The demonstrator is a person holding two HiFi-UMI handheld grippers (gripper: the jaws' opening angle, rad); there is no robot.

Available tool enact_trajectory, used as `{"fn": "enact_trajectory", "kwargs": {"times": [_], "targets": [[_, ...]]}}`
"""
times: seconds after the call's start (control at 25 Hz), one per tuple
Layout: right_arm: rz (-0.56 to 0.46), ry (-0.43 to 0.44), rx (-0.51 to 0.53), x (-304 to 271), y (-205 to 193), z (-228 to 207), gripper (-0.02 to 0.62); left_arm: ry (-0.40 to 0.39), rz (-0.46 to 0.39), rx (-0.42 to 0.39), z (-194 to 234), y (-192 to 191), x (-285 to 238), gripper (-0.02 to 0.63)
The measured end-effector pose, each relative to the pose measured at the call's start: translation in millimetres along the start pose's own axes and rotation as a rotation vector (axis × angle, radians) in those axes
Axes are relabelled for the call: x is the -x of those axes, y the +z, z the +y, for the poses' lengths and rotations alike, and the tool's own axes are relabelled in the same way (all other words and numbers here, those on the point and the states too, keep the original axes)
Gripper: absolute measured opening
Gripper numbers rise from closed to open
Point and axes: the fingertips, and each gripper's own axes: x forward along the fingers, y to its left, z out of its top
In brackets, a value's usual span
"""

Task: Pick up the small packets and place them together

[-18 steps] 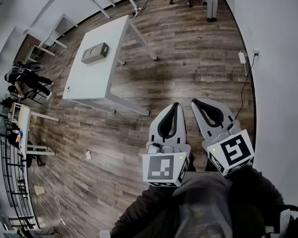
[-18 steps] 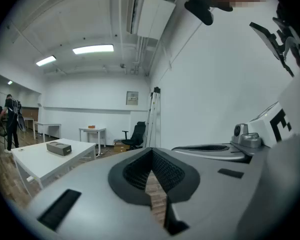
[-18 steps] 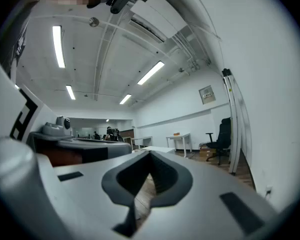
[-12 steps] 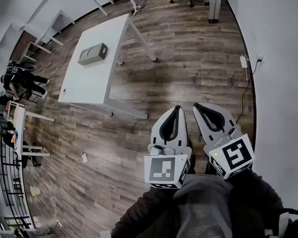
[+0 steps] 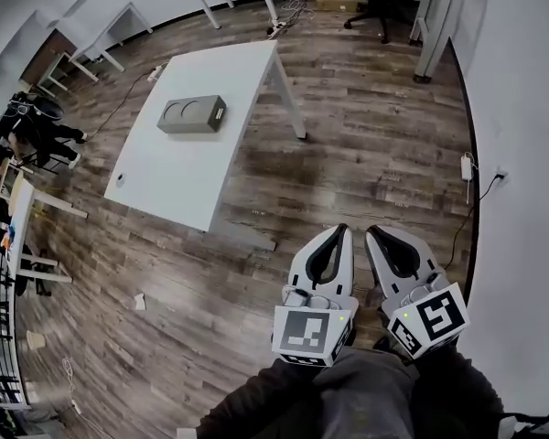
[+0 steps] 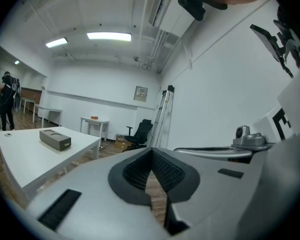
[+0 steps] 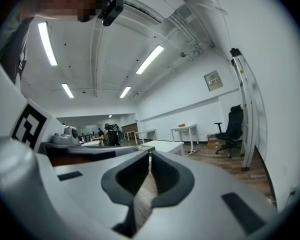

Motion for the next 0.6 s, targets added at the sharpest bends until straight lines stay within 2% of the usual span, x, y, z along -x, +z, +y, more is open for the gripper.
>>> {"fn": "enact_trajectory", "kwargs": {"times": [0.12, 0.32, 0.6], "targets": [[0.001, -0.002, 0.025, -25, 9, 2, 0.011, -0.003, -0.022, 0.002, 22, 8, -9, -0.005], [-0.036, -0.011, 0.06, -48, 31, -8, 0.011, -0.013, -0.052, -0.002, 33, 19, -22, -0.005], [-0.047, -0.013, 0.061, -69, 36, -32, 0.011, 0.001, -0.039, -0.012, 42, 20, -49, -0.005]]}}
